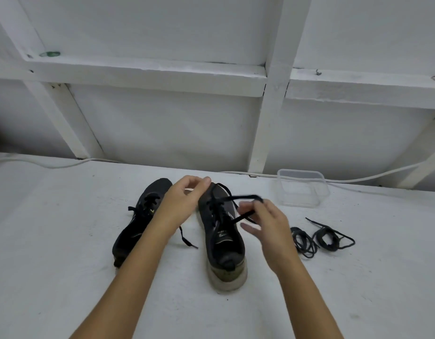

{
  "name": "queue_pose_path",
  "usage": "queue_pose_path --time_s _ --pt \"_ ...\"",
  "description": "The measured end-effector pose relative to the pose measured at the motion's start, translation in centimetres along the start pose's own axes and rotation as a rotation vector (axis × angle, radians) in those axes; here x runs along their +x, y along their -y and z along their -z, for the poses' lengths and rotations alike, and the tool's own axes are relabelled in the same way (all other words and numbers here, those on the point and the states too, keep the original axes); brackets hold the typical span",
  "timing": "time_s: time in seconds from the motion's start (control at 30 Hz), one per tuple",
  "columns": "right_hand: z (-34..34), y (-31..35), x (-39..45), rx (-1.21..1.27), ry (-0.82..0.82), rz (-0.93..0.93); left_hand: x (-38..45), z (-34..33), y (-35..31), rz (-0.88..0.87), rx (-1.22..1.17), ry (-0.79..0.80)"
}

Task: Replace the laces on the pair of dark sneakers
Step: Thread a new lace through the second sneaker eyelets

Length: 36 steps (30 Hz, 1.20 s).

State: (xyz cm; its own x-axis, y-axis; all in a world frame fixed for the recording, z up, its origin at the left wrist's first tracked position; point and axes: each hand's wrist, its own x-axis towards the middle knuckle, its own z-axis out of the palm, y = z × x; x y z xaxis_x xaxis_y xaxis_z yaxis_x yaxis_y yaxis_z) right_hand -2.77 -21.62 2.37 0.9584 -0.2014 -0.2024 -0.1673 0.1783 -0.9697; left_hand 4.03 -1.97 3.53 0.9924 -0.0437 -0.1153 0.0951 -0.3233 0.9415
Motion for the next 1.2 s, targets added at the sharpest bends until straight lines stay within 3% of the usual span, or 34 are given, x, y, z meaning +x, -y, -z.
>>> queue_pose_path --time_s 0.1,0.2,0.33,0.53,0.7,0.83,0.9,1.0,1.1,1.2 --pt "1.8 -0.4 0.6 0.163 -0.156 -0.133 0.0 -1.1 1.6 -0.074 0.194 -0.205" --pt "3.0 -1.9 1.3 0.222 -0.295 -0.315 -0.1 -2.3 2.1 -0.014 0.302 -0.149" --pt "3.4 -3.9 1.8 0.258 -0.322 -0.462 -0.1 -3.5 1.8 0.11 0.398 -0.03" --pt "2.9 -5.4 2.1 -0.193 -0.167 -0.57 -0.2 -3.7 1.3 0.053 0.429 -0.017" --pt "2.7 -6.4 1.9 -0.554 -0.15 -0.385 -0.7 -1.9 2.2 0.01 0.279 -0.263" --pt "2.3 -6.3 1.9 -0.799 -0.213 -0.246 -1.7 -0.4 3.1 -0.13 0.536 -0.431" --pt "2.0 -6.0 2.0 -0.841 -0.238 -0.138 -2.7 -0.6 4.0 -0.225 0.715 -0.342" --pt "1.4 -5.5 2.3 -0.78 -0.26 0.077 -4.2 -1.9 6.0 -0.188 0.858 -0.105" --pt "1.0 -4.9 3.0 -0.722 -0.194 0.229 -4.0 -2.3 5.9 -0.241 0.68 -0.23" --pt "0.8 -4.4 4.0 -0.689 -0.041 0.266 -2.3 -2.0 4.7 -0.374 0.465 -0.348"
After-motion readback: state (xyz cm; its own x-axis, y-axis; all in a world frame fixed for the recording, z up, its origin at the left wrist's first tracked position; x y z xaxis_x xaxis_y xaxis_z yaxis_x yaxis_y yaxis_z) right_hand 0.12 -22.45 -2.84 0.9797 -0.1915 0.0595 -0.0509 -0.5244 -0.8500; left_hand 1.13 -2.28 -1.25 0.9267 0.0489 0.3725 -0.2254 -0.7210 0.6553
